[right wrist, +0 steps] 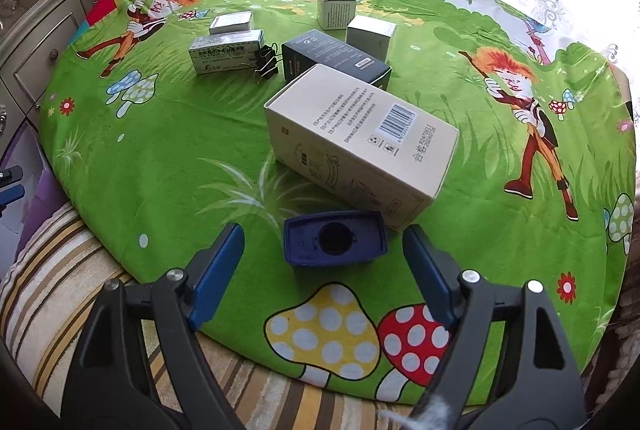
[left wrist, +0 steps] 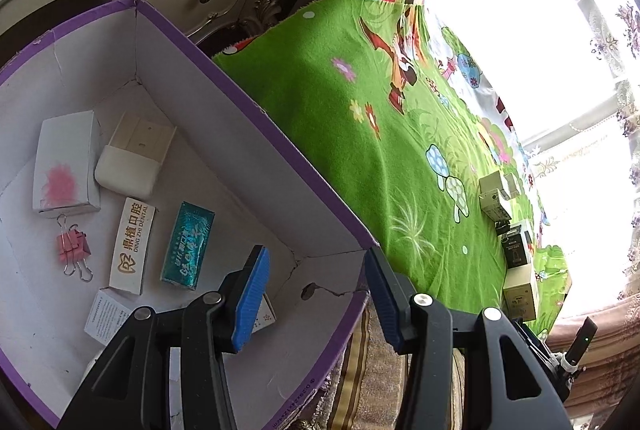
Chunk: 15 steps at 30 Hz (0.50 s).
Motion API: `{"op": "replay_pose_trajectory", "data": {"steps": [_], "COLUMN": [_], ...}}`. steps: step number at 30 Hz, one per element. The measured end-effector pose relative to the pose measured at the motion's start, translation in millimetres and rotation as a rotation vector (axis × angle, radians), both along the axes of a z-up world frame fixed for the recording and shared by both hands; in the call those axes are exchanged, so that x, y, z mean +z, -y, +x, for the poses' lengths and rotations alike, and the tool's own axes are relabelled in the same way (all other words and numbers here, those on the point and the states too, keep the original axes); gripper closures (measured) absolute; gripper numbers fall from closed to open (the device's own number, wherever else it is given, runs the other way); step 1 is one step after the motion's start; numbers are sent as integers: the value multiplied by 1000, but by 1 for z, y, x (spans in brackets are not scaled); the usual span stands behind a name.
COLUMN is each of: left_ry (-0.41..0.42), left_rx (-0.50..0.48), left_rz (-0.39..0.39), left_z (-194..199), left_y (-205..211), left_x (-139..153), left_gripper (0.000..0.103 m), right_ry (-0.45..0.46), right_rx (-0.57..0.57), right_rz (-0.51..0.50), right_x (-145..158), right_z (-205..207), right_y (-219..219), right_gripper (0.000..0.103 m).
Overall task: Organize rigid objects
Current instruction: 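Grasp the blue plastic holder with the right tool, then grasp the large beige barcode box with the left tool while the right tool holds the blue holder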
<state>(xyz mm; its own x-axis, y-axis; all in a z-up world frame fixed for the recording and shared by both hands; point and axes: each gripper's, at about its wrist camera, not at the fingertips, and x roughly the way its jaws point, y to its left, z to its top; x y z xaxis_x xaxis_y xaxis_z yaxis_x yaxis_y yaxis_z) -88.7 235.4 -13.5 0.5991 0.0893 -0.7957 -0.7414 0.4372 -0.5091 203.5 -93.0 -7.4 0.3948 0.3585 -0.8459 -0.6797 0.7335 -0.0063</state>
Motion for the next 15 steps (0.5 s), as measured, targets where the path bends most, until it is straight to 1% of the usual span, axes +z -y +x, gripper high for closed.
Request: {"op": "replay_pose_trajectory", "data": {"steps": [5, 7, 10, 13, 15], "left_ry": [5, 7, 12, 21, 27], "left_rx": [-35, -49, -80, -117, -148], "left_rz": [13, 19, 34, 48, 58], "left_z": [15, 23, 38, 55, 68], "left_y": [7, 10, 18, 30, 40], "left_x": [6, 9, 16, 22, 26], "left_gripper": [52, 52, 52, 46, 43], "right_ry": [-36, -48, -52, -52, -47], "right_rx": [-15, -18, -22, -29, -34], "right_rz": [12, 16, 23, 33, 48], "right_x": [-7, -9, -9, -9, -6], "right_z": [7, 8, 8, 8, 8], "right_y": [3, 4, 5, 7, 10], "right_gripper": [36, 48, 48, 48, 48]}}
